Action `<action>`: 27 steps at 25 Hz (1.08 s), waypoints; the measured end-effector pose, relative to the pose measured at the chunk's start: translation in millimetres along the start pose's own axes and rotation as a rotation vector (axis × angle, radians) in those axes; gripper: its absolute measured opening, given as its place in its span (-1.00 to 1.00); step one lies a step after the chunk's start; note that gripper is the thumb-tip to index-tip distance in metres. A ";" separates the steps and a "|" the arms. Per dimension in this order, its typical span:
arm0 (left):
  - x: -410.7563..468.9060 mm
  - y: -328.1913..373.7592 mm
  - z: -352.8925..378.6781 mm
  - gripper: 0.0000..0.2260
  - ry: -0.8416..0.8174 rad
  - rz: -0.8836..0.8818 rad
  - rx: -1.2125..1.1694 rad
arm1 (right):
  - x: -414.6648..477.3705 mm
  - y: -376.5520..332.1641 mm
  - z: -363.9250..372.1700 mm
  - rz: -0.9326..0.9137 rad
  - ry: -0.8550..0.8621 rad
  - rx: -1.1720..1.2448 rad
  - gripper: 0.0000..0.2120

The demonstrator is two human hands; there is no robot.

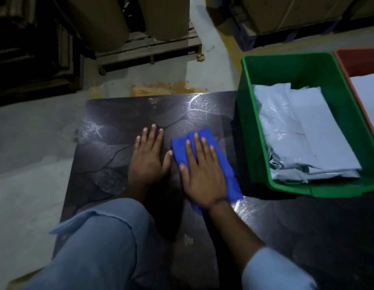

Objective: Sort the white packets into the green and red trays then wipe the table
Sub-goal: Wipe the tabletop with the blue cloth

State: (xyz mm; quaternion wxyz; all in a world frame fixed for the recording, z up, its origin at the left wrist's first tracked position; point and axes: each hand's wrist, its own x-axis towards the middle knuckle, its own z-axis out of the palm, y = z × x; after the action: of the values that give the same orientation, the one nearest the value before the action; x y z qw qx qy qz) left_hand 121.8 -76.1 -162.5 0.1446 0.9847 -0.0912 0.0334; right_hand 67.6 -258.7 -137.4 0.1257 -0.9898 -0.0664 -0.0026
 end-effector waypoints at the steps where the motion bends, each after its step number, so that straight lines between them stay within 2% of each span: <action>1: -0.4 1.2 -2.4 -0.34 -0.007 0.000 0.002 | -36.8 -3.6 -6.8 -0.025 -0.018 -0.009 -0.37; 4: -0.6 7.6 -9.2 -0.38 -0.022 -0.026 0.005 | -131.3 6.4 -14.6 -0.061 -0.053 -0.055 -0.33; 8: -52.8 29.5 -14.0 -0.44 -0.017 -0.118 -0.011 | -196.3 28.3 -21.3 0.096 -0.013 -0.063 -0.33; 13: -206.0 71.6 -13.1 -0.45 0.008 -0.033 -0.027 | -164.2 5.5 -14.9 0.229 0.020 -0.067 -0.36; 15: -246.2 76.4 -15.5 -0.47 0.006 -0.025 -0.025 | -156.3 -14.7 -10.7 0.164 0.002 -0.038 -0.37; 18: -274.6 75.7 -16.4 -0.48 0.004 -0.024 -0.040 | -208.5 -28.5 -9.5 -0.012 -0.032 -0.068 -0.37; 22: -273.4 78.4 -18.9 -0.47 -0.021 -0.045 -0.026 | -273.2 4.7 -21.6 -0.110 -0.064 -0.069 -0.37; 24: -274.9 78.2 -18.2 -0.46 -0.011 -0.043 -0.035 | -259.2 24.4 -19.7 -0.011 -0.032 -0.116 -0.38; 27: -274.0 77.9 -17.8 -0.47 0.040 -0.039 -0.072 | -192.5 20.0 -10.6 0.155 0.034 -0.125 -0.38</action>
State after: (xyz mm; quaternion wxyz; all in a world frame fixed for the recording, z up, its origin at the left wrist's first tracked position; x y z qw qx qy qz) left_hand -162.5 -97.6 -149.0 0.1825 0.9796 -0.0704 0.0469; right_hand -120.4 -305.7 -136.3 0.0648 -0.9977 0.0127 -0.0138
